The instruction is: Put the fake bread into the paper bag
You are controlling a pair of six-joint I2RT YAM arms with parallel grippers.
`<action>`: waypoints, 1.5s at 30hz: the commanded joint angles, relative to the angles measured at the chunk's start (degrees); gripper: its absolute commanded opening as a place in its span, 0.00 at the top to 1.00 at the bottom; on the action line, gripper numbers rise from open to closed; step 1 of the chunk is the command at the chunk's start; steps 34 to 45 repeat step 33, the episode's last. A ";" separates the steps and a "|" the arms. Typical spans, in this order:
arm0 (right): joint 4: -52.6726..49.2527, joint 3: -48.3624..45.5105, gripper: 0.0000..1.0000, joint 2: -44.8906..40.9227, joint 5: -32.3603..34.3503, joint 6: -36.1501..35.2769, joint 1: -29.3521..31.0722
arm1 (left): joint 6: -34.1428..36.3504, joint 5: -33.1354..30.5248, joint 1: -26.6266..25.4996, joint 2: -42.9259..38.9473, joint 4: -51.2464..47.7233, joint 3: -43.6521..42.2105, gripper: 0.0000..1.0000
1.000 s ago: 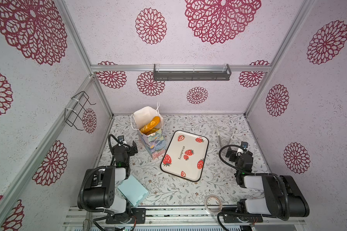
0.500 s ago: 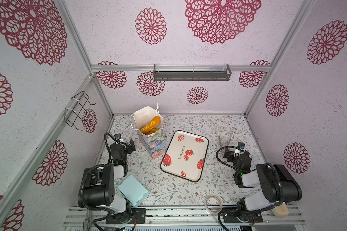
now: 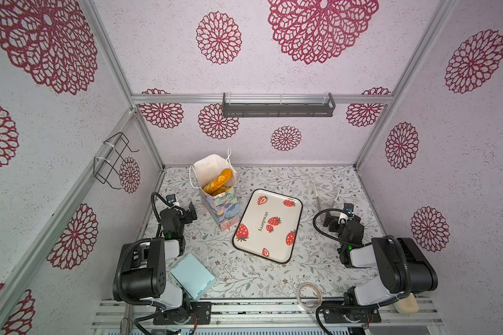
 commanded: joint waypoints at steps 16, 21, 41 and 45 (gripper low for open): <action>1.11 0.81 0.01 -0.36 -0.42 -0.58 -0.17 | -0.16 0.47 0.21 0.17 0.60 0.52 0.03; 0.92 0.89 0.01 -0.34 -0.52 -0.58 -0.25 | -0.16 0.48 0.21 0.09 0.58 0.50 0.03; 1.13 0.77 0.01 -0.36 -0.08 -0.76 -0.11 | -0.33 0.61 0.30 0.11 0.62 0.54 0.03; 1.13 0.77 0.01 -0.36 -0.08 -0.76 -0.11 | -0.33 0.61 0.30 0.11 0.62 0.54 0.03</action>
